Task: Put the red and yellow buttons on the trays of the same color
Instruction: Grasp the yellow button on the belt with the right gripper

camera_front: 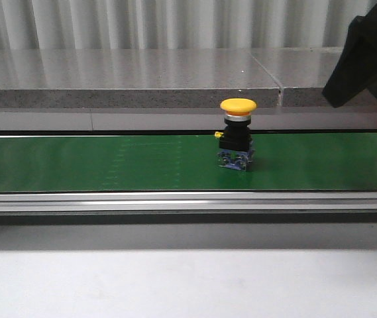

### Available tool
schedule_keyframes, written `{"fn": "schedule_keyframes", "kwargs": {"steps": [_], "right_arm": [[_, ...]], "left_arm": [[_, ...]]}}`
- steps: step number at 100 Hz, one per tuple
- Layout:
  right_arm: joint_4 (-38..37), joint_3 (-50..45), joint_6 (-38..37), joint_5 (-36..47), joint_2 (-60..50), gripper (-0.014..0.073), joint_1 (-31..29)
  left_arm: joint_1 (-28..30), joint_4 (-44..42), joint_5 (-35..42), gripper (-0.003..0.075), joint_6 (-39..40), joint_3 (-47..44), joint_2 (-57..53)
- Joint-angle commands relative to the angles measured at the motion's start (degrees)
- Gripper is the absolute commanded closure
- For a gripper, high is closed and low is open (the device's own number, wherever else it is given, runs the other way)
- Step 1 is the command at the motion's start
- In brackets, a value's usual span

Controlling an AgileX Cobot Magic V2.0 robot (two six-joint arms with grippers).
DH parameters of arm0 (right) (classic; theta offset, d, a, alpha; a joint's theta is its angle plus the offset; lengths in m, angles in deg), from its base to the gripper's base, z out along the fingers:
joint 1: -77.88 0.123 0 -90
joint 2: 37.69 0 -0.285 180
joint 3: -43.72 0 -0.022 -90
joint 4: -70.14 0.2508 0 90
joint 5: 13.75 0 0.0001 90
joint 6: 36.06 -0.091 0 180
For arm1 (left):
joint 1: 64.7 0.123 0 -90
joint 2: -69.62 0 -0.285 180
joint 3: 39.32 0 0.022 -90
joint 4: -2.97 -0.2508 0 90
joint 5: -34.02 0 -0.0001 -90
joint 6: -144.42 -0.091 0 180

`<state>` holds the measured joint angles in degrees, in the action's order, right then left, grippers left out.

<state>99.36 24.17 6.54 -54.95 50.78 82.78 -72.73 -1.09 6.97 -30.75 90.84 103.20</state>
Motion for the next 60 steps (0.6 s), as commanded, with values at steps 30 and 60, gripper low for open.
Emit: {"fn": "schedule_keyframes", "kwargs": {"steps": [30,60], "right_arm": [[1.68,1.64,2.78,6.03,3.18,-0.0042,9.51],[3.16,3.53,2.78,12.49,7.71,-0.0041,10.78]], "left_arm": [[-0.41,0.19,4.30,0.0741,0.17,1.52,0.19],[-0.41,0.19,4.30,0.0741,0.17,1.52,0.19]]}}
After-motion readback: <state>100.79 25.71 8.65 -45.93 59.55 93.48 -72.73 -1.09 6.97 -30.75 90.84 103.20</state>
